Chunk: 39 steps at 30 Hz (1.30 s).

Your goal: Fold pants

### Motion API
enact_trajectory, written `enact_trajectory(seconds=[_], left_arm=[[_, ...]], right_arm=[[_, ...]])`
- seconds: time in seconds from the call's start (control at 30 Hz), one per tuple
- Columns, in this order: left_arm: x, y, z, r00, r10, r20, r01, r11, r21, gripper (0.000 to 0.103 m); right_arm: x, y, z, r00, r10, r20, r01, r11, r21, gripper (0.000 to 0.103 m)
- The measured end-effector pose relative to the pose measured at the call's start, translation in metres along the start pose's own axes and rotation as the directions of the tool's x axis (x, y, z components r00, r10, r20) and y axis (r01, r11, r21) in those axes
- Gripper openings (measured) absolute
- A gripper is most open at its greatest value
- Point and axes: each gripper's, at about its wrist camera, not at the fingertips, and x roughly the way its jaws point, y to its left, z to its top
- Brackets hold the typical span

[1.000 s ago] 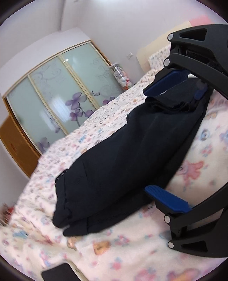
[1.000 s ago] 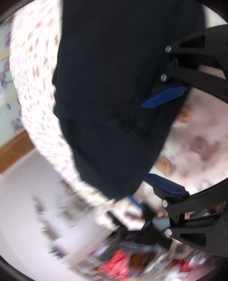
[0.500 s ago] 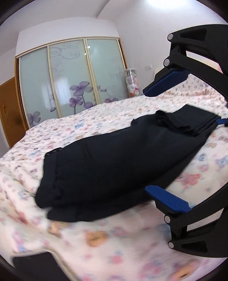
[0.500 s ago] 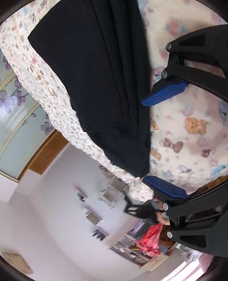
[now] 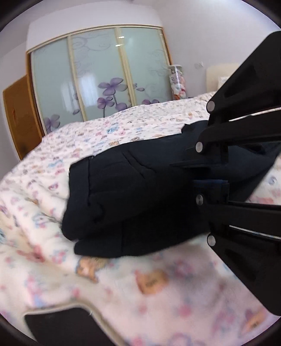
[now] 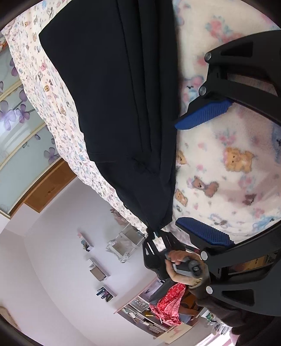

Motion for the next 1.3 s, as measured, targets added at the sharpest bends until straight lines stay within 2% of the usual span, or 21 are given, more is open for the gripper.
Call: enact_trajectory(seconds=[0.1,0.13,0.17,0.23,0.33,0.37,0.43,0.57,0.77,0.9,0.93,1.03,1.1,1.17,1.3], left_arm=[[-0.005,0.006,-0.008,0.999,0.04,0.02,-0.041,0.998,0.037,0.008],[0.0,0.01,-0.009,0.996,0.088,0.014,-0.089,0.994,0.057,0.014],[0.004,0.013,-0.008,0.994,0.108,0.002,-0.108,0.992,0.062,0.018],[0.003,0.017,-0.007,0.997,0.078,-0.011,-0.078,0.996,0.049,0.022],[-0.011,0.01,-0.007,0.999,0.048,-0.022,-0.046,0.996,0.073,0.05],[-0.018,0.005,-0.008,0.998,0.061,-0.015,-0.059,0.993,0.098,0.06],[-0.025,0.003,-0.012,0.996,0.091,-0.012,-0.089,0.989,0.114,0.07],[-0.025,0.011,-0.014,0.993,0.104,-0.062,-0.1,0.993,0.062,0.07],[-0.003,0.014,-0.001,0.991,0.109,-0.083,-0.108,0.994,0.016,0.069],[0.005,0.011,0.012,0.996,0.047,-0.08,-0.05,0.998,-0.042,0.067],[0.003,0.005,0.013,0.997,0.015,-0.072,-0.018,0.999,-0.036,0.064],[-0.004,-0.015,0.01,0.998,-0.039,-0.04,0.041,0.998,0.051,0.064],[0.0,-0.015,0.013,0.999,-0.014,-0.049,0.017,0.998,0.054,0.064],[0.008,-0.004,0.018,0.998,0.023,-0.058,-0.022,1.0,0.004,0.06],[0.017,0.013,0.025,0.999,0.014,-0.049,-0.018,0.997,-0.076,0.05]], right_arm=[[0.0,-0.001,0.0,1.0,-0.001,0.0,0.001,1.0,0.0,0.085],[0.0,-0.001,0.0,1.0,-0.002,-0.001,0.002,1.0,-0.002,0.085],[0.0,-0.001,0.0,1.0,-0.003,-0.002,0.003,1.0,-0.003,0.085],[0.001,0.0,0.0,1.0,-0.005,-0.003,0.005,1.0,-0.007,0.085],[0.002,-0.001,0.0,1.0,-0.009,-0.007,0.009,1.0,-0.009,0.085],[0.002,-0.001,0.0,1.0,-0.009,-0.008,0.009,1.0,-0.009,0.085],[0.003,-0.001,0.0,1.0,-0.01,-0.008,0.009,1.0,-0.011,0.085],[0.003,0.0,0.0,1.0,-0.011,-0.008,0.011,1.0,-0.012,0.085],[0.003,0.001,-0.001,1.0,-0.014,-0.009,0.014,1.0,-0.014,0.085],[0.003,0.001,-0.001,1.0,-0.015,-0.011,0.015,1.0,-0.017,0.085],[0.003,0.001,-0.001,1.0,-0.015,-0.012,0.015,1.0,-0.017,0.085],[0.004,0.0,-0.002,1.0,-0.013,-0.013,0.012,1.0,-0.017,0.085],[0.005,0.0,-0.002,1.0,-0.014,-0.016,0.014,1.0,-0.018,0.085],[0.004,0.0,-0.002,1.0,-0.01,-0.013,0.01,1.0,-0.017,0.085],[0.004,-0.001,-0.003,1.0,-0.009,-0.013,0.009,1.0,-0.018,0.085]])
